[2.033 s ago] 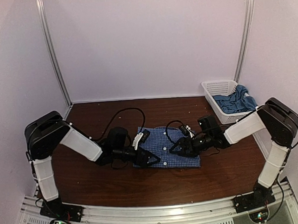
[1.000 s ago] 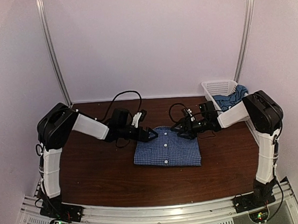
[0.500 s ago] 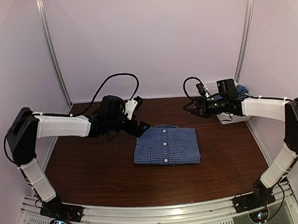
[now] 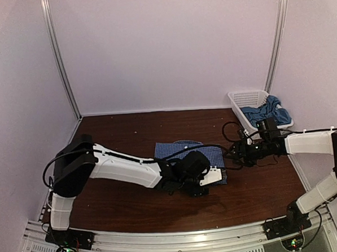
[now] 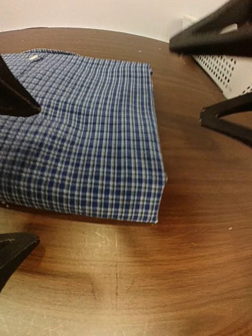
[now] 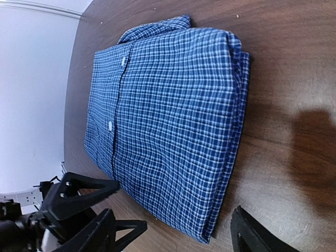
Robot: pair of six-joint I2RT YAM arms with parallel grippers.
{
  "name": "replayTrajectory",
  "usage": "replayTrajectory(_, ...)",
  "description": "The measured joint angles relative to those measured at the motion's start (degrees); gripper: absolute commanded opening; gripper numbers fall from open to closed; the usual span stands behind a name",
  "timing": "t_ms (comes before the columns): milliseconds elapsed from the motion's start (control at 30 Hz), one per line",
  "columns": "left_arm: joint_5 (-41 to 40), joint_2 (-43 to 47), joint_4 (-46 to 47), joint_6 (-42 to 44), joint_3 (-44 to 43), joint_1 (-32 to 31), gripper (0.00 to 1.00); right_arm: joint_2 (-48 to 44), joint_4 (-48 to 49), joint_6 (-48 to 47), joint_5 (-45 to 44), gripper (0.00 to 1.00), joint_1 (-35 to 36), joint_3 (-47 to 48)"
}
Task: Fold and stack the mixed laundry pile
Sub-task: Pick up the square-folded shirt from the center of the board.
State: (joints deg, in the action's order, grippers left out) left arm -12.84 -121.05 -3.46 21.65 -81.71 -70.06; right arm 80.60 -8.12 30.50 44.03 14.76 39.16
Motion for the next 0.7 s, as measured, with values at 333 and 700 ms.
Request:
replayTrajectory(333,-9.07,-11.32,-1.01,8.24,-10.73,-4.63,0.35,-0.76,4.76,3.89,0.11,0.74,-1.27,-7.58)
replayTrajectory(700,-4.81,-10.01,3.63,6.82,-6.27,-1.99,0.0,3.39,11.91,8.39,1.66,0.88,-0.98,-8.37)
